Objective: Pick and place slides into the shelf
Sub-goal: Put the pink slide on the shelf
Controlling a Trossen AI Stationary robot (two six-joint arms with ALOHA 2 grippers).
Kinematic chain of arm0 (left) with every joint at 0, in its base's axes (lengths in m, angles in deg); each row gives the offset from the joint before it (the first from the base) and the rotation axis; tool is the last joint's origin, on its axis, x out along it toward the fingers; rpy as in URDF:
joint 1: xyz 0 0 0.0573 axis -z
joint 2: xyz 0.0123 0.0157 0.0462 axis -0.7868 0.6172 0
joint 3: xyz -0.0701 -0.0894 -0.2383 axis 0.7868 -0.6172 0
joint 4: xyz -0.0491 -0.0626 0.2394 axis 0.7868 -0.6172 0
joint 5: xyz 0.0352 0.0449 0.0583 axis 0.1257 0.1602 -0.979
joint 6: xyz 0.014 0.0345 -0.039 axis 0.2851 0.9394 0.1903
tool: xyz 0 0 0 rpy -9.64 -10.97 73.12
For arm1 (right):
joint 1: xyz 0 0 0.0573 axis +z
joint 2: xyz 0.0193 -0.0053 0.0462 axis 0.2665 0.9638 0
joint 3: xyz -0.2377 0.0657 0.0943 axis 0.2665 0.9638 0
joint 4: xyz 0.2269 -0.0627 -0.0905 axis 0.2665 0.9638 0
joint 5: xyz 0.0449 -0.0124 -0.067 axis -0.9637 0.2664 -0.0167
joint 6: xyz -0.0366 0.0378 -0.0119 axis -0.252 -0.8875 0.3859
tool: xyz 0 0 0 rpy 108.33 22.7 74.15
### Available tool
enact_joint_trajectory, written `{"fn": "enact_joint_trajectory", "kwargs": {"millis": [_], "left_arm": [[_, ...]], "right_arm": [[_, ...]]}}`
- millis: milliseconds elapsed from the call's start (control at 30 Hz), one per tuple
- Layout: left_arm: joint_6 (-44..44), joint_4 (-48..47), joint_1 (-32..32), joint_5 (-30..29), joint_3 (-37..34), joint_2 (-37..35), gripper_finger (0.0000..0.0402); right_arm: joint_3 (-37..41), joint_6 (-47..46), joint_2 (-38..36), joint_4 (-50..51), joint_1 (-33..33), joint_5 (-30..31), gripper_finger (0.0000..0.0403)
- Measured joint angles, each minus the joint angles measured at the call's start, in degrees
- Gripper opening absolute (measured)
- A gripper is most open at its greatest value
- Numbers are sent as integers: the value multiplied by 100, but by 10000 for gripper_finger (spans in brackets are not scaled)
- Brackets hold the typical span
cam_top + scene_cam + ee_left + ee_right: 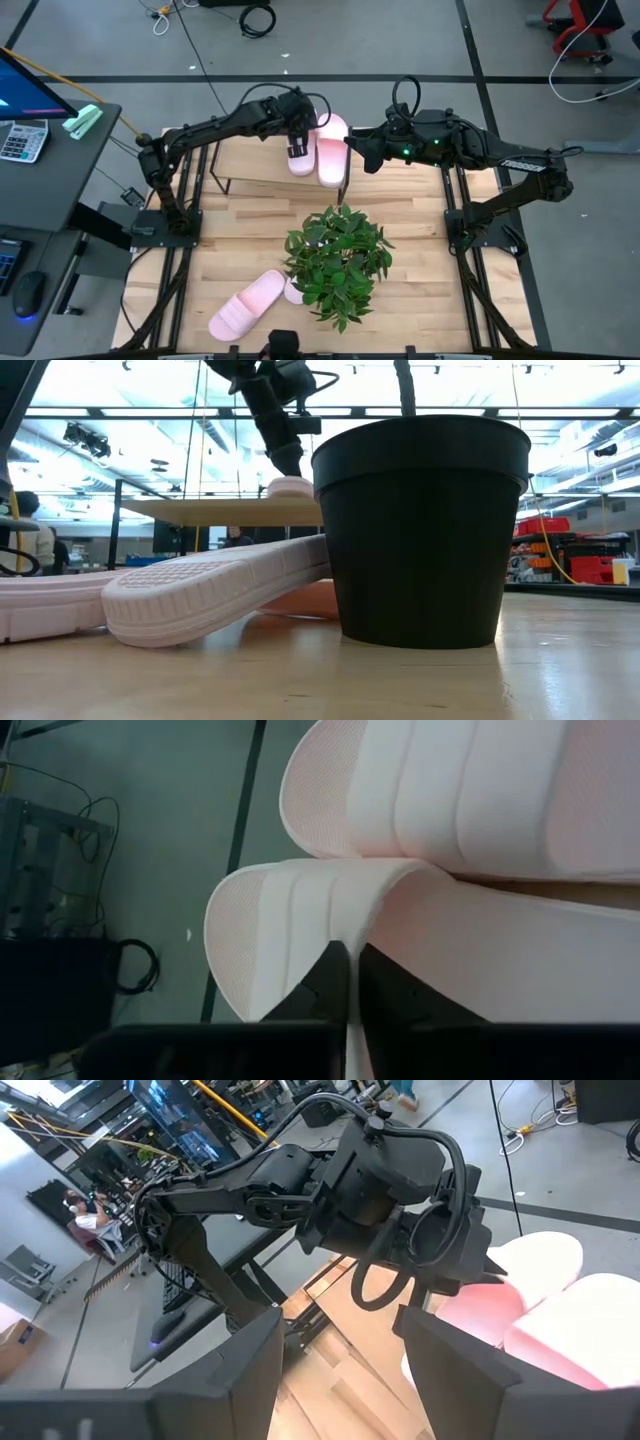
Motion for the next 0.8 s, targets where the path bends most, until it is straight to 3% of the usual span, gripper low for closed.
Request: {"fn": "enact_joint_trajectory", "kwargs": {"millis": [800], "left_arm": [[12,-344,300,-351,0,-61,10]], "right_arm": [[1,-4,0,2,0,0,213]]}}
